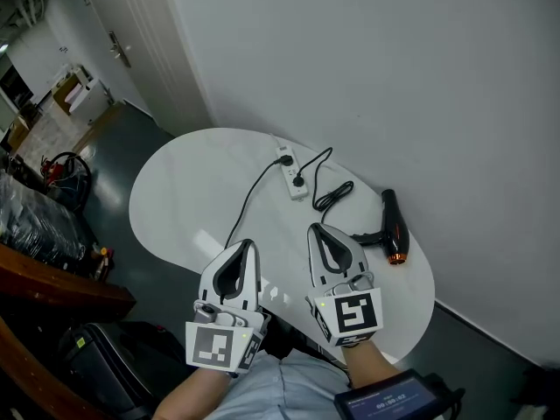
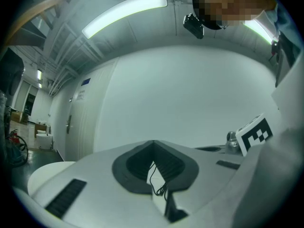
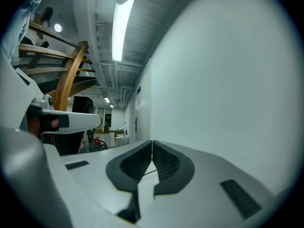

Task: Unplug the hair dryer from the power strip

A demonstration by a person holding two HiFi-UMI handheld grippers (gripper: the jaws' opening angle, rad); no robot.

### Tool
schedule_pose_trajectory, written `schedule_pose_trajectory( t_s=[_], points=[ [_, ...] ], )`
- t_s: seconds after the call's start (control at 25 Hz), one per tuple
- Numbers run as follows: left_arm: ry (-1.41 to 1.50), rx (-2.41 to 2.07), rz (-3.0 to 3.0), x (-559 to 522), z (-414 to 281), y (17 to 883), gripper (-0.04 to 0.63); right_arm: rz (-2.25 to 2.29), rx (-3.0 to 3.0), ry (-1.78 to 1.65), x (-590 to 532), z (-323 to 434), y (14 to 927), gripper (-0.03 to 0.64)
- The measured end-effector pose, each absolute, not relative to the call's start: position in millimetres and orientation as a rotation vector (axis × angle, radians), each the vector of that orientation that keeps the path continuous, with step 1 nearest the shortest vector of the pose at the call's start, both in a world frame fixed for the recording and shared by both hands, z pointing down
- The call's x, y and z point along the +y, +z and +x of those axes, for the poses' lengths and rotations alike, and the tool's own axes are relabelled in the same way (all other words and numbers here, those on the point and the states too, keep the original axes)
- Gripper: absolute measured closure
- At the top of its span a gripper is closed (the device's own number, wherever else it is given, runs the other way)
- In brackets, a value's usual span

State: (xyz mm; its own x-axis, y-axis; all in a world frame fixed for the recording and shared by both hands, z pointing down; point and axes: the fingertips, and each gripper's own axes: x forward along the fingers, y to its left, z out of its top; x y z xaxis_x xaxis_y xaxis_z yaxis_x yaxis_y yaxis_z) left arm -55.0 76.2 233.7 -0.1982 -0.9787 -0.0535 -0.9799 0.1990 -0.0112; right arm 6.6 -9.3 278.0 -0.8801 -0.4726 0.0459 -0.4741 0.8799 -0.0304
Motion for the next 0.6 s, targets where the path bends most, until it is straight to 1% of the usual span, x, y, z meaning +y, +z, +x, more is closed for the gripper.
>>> schedule_pose_trajectory(
  t_s=[0.28,0.6],
  points=[
    [0.014,2.37,-2.059,28.4,-95.3,261.8,0.597,0.867,-2.922,0.086,-49.5,-20.3,304.1,0.614],
    [0.019,2.292,-2.214,-30.5,-139.1,273.8,0.597,0.974,-2.829,0.126,-94.9,-57.3,322.0,0.614]
  ],
)
